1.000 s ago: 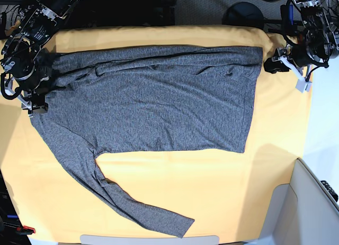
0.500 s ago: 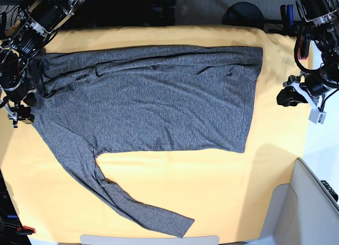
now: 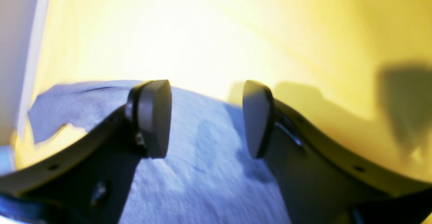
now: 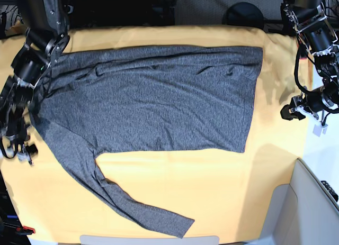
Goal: Fold the T-shirt properly
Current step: 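Move both grippers along the shirt sides to the hem corners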
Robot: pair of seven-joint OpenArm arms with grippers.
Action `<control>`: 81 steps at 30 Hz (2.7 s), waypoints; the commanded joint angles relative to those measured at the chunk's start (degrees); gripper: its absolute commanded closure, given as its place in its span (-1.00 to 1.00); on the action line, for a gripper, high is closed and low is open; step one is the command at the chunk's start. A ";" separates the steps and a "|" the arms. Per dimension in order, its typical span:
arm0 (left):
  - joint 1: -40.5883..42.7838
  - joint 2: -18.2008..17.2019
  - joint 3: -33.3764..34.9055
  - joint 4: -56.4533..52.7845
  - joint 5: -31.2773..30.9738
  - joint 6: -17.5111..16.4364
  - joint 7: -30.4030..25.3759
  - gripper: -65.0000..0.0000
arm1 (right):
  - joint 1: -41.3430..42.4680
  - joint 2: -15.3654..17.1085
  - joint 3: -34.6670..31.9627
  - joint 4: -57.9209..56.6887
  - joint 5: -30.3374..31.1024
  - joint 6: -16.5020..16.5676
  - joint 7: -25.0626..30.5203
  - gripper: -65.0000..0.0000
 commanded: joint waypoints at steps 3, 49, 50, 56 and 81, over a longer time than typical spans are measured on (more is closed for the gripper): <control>-1.37 -1.14 2.99 0.81 -0.13 -0.20 -2.23 0.34 | 6.39 3.08 -3.85 -6.52 -3.07 7.21 3.91 -0.03; 0.48 -2.63 6.69 0.90 -0.04 -0.20 -7.07 0.34 | 12.63 11.78 -13.43 -29.73 -7.29 41.93 8.83 0.31; 0.74 -2.63 6.69 0.90 -0.04 -0.20 -7.07 0.34 | 12.63 11.43 -13.52 -29.91 -8.96 41.84 9.80 0.31; 1.62 -2.63 6.69 0.99 -0.04 -0.29 -7.16 0.34 | 12.02 10.99 -13.43 -31.31 -17.75 41.76 14.54 0.31; 1.71 -2.63 6.69 0.99 -0.04 -0.29 -7.16 0.34 | 6.22 7.92 -13.34 -31.31 -15.47 37.80 23.16 0.31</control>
